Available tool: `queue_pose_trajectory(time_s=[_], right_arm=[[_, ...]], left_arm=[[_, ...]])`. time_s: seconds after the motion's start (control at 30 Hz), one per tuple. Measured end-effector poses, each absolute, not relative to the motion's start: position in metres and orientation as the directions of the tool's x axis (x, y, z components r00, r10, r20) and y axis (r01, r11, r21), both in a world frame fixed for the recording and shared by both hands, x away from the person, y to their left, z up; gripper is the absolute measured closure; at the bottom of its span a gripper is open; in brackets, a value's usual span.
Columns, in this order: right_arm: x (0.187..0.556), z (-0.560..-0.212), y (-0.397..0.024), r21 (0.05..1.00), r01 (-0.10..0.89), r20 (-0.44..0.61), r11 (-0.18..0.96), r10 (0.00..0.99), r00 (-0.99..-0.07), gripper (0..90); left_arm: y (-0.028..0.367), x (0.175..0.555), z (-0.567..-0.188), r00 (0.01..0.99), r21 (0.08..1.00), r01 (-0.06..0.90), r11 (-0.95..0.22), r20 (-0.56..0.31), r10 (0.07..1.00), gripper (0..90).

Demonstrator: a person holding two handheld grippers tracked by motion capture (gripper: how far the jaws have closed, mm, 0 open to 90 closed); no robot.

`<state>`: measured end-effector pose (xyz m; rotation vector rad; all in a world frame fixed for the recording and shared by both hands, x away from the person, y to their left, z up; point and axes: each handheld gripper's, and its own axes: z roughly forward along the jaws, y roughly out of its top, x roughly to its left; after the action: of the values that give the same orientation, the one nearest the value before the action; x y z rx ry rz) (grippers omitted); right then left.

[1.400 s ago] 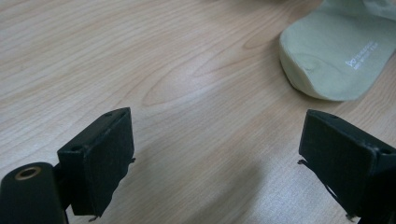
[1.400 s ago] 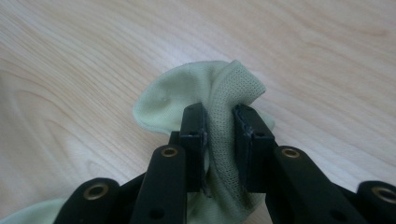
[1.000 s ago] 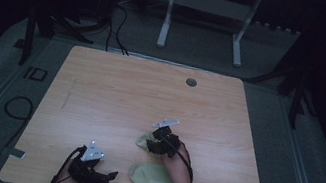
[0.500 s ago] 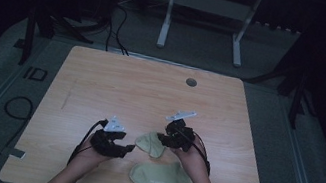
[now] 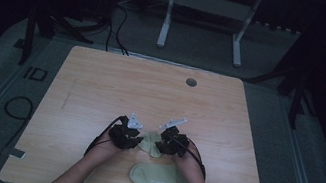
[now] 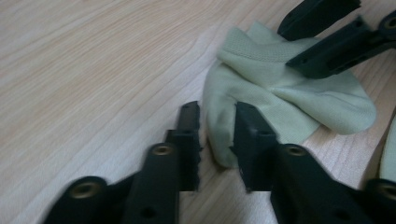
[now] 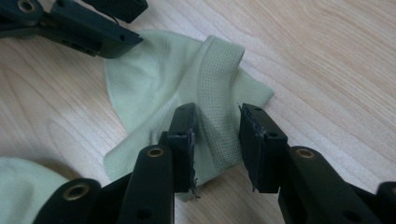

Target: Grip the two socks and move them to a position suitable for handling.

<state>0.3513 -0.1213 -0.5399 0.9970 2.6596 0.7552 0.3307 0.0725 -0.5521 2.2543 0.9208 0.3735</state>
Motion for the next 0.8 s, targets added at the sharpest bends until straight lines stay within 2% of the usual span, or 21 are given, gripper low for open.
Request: queue_pose_trajectory(time_s=[0.07,0.17,0.27,0.37,0.57,0.8], right_arm=[[0.351,-0.541,-0.121,0.526,0.551,-0.016,0.648,0.655,-0.755,69.8],[0.351,-0.542,-0.122,0.527,0.547,-0.021,0.65,0.653,-0.757,71.6],[0.351,-0.542,-0.121,0.527,0.548,-0.025,0.649,0.657,-0.753,73.7],[0.35,-0.54,-0.121,0.531,0.542,-0.037,0.651,0.657,-0.753,81.5],[0.343,-0.519,-0.127,0.57,0.52,-0.036,0.636,0.652,-0.758,82.6],[0.345,-0.498,-0.153,0.606,0.533,-0.044,0.591,0.693,-0.719,82.5]], left_arm=[[0.069,0.331,-0.551,0.728,0.661,0.5,-0.56,0.028,0.684,80.6],[0.064,0.331,-0.552,0.747,0.639,0.486,-0.596,0.05,0.663,85.9],[0.06,0.331,-0.554,0.747,0.626,0.487,-0.609,0.062,0.662,86.5],[0.059,0.331,-0.554,0.747,0.624,0.485,-0.613,0.069,0.661,87.2],[0.06,0.33,-0.555,0.747,0.63,0.487,-0.605,0.059,0.662,87.4],[0.061,0.331,-0.555,0.751,0.632,0.485,-0.604,0.053,0.658,87.3]])
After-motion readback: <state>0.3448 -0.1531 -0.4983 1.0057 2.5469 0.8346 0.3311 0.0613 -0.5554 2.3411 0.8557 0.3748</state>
